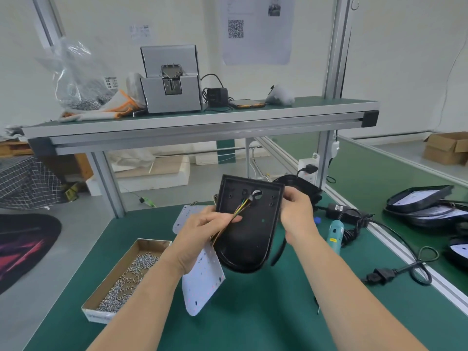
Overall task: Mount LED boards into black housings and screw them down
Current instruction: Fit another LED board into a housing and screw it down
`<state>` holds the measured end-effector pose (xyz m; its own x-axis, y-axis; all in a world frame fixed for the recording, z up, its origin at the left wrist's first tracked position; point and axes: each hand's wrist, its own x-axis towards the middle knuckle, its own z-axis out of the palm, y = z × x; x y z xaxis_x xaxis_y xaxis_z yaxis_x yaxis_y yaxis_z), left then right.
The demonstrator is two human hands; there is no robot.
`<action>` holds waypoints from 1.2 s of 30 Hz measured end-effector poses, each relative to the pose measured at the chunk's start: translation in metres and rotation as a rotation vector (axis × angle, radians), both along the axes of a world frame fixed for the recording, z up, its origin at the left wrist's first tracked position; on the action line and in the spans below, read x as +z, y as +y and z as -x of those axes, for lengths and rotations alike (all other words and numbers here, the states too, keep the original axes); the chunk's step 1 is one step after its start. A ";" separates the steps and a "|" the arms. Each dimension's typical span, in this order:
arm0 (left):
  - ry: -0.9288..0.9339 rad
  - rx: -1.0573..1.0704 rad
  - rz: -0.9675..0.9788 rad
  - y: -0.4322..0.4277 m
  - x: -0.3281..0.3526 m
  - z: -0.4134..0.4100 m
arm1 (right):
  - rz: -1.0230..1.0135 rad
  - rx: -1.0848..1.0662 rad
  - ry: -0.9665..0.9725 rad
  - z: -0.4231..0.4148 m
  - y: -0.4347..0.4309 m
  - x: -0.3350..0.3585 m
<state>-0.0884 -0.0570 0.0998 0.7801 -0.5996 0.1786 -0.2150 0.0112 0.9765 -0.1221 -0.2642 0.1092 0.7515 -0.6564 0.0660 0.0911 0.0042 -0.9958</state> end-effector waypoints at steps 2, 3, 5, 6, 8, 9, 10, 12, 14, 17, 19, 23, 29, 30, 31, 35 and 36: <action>-0.022 -0.032 -0.074 0.005 0.005 -0.001 | -0.067 0.021 -0.005 -0.002 -0.002 -0.009; -0.055 -0.022 -0.140 0.007 0.008 -0.001 | -0.104 0.069 0.006 -0.003 -0.003 -0.013; -0.140 0.067 -0.250 0.008 0.011 -0.003 | -0.093 0.160 0.074 -0.003 -0.007 -0.017; -0.174 0.132 -0.275 0.007 0.011 -0.005 | -0.044 0.143 0.101 -0.002 -0.009 -0.016; -0.232 0.238 -0.282 0.006 0.009 -0.004 | 0.138 -0.105 0.025 0.005 -0.012 -0.011; -0.260 0.274 -0.290 0.005 0.010 -0.003 | 0.270 -0.270 -0.123 0.013 -0.010 -0.004; -0.286 0.303 -0.301 0.004 0.010 -0.002 | 0.444 -0.374 -0.317 0.021 -0.005 0.005; -0.339 0.361 -0.327 0.003 0.012 -0.001 | 0.858 -0.279 -0.560 0.034 0.007 0.018; -0.381 0.417 -0.362 0.003 0.014 0.000 | 1.186 -0.117 -0.537 0.037 0.020 0.024; -0.417 0.473 -0.444 0.000 0.017 0.004 | 1.338 -0.218 -0.493 0.038 0.022 0.025; -0.444 0.496 -0.483 -0.004 0.019 0.006 | 1.399 -0.203 -0.422 0.035 0.022 0.024; -0.531 0.476 -0.514 -0.011 0.024 0.013 | 1.529 -0.073 -0.262 0.024 0.021 0.014; -0.552 0.466 -0.509 -0.010 0.024 0.014 | 1.498 0.030 -0.307 0.023 0.009 0.016; -0.556 0.470 -0.506 -0.010 0.023 0.014 | 1.487 0.038 -0.301 0.024 0.009 0.017; -0.557 0.477 -0.503 -0.011 0.022 0.014 | 1.480 0.056 -0.274 0.025 0.009 0.017; -0.537 0.505 -0.493 -0.013 0.019 0.014 | 1.516 0.149 -0.130 0.022 0.008 0.018; -0.537 0.511 -0.491 -0.014 0.018 0.013 | 1.525 0.169 -0.108 0.022 0.007 0.018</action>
